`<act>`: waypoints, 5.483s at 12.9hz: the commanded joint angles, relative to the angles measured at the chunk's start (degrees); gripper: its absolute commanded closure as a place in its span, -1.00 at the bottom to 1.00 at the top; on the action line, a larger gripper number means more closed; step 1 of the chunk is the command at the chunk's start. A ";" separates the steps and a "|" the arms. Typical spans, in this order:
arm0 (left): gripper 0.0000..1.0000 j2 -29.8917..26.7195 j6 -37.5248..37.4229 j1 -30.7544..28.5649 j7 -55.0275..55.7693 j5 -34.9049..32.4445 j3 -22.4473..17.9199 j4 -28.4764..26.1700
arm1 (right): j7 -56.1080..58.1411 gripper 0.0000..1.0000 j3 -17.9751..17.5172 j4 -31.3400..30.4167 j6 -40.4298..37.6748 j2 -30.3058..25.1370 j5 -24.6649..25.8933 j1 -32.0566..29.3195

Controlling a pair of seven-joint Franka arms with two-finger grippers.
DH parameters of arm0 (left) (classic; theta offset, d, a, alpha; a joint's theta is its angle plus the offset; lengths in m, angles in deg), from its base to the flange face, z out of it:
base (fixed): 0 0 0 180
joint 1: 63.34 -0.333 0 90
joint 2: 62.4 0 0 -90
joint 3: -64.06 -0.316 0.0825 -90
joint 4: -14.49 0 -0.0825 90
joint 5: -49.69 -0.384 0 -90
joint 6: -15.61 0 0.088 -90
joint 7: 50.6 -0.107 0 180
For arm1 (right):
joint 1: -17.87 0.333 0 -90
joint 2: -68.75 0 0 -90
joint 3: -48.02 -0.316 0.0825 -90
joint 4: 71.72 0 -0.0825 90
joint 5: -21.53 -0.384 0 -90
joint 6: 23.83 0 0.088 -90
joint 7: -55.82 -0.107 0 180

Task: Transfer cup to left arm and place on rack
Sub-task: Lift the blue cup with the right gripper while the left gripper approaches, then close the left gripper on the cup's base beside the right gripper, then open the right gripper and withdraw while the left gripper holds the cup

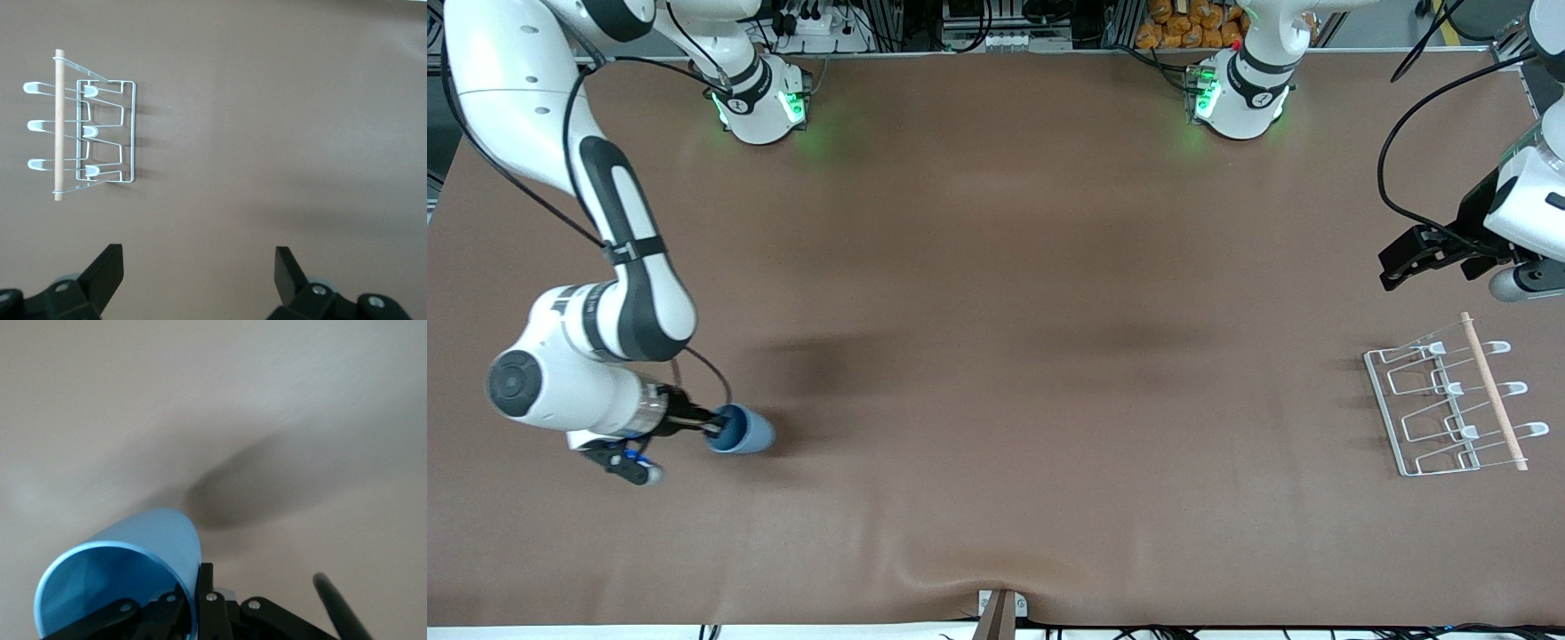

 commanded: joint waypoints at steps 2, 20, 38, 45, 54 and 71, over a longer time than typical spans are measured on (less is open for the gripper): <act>-1.00 -0.10 -0.66 -0.77 -0.60 3.81 0.13 0.35 | -13.74 1.00 -7.70 1.42 -1.24 -0.70 -2.49 0.41; -1.00 5.34 -3.38 1.60 58.52 52.25 0.92 0.79 | -55.77 1.00 -29.95 6.69 9.37 -0.70 -14.01 6.12; -1.00 22.22 3.21 10.65 82.91 55.25 0.74 11.95 | -65.18 1.00 -38.93 6.61 17.47 -3.25 -16.82 6.73; -1.00 22.22 4.17 14.43 81.58 49.11 0.74 11.51 | -65.19 1.00 -38.76 6.69 18.01 -3.16 -16.21 7.52; 0.55 22.31 3.91 13.47 81.32 48.83 0.65 11.42 | -65.19 1.00 -38.76 6.61 18.01 -3.16 -16.30 7.52; 1.00 17.74 -5.04 13.99 63.84 14.93 0.74 11.51 | -52.47 -1.00 -38.84 6.61 -0.69 -8.43 0.74 -6.44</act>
